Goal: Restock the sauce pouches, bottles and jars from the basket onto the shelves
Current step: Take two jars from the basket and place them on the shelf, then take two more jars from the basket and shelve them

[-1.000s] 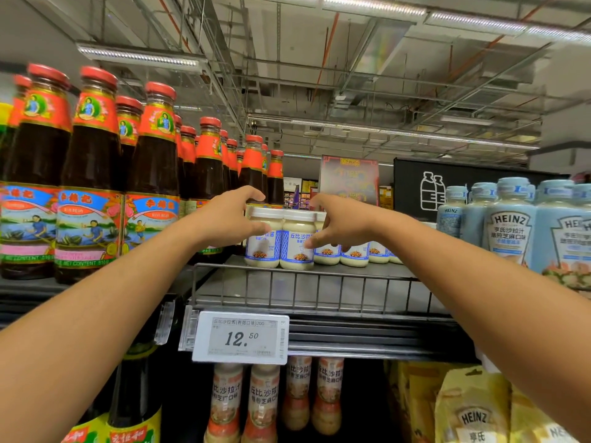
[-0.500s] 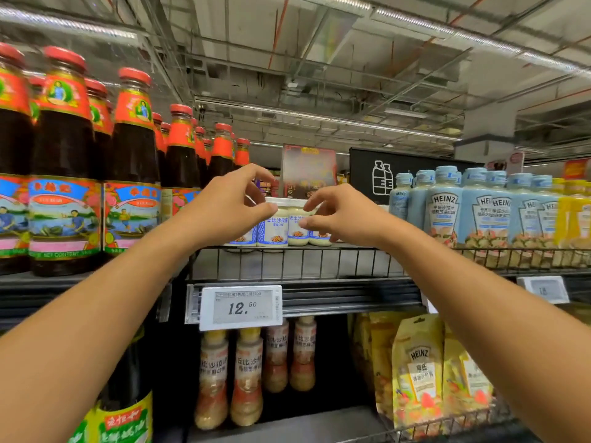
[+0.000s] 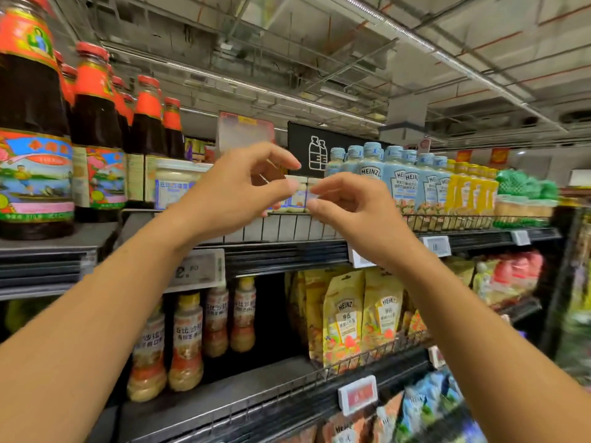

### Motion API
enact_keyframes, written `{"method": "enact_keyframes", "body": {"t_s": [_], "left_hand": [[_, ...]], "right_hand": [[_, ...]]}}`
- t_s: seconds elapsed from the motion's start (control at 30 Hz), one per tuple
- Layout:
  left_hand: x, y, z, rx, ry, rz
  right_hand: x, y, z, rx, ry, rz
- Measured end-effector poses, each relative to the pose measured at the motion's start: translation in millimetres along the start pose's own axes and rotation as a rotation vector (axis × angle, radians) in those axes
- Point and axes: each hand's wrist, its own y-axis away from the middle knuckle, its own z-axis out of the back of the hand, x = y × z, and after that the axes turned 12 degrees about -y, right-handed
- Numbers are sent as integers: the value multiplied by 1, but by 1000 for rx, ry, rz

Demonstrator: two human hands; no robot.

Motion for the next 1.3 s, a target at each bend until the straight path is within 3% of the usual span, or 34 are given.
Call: {"method": "enact_keyframes", "body": {"t_s": [0.37, 0.8, 1.3], "left_hand": [[-39, -2, -140, 210, 366, -51], [-149, 26, -335, 503, 707, -53], [-245, 102, -522, 811, 962, 140]], "right_hand": [[-13, 96, 94, -192, 92, -133], [-24, 253, 233, -459, 104, -331], [-46, 410, 334, -754, 114, -625]]}}
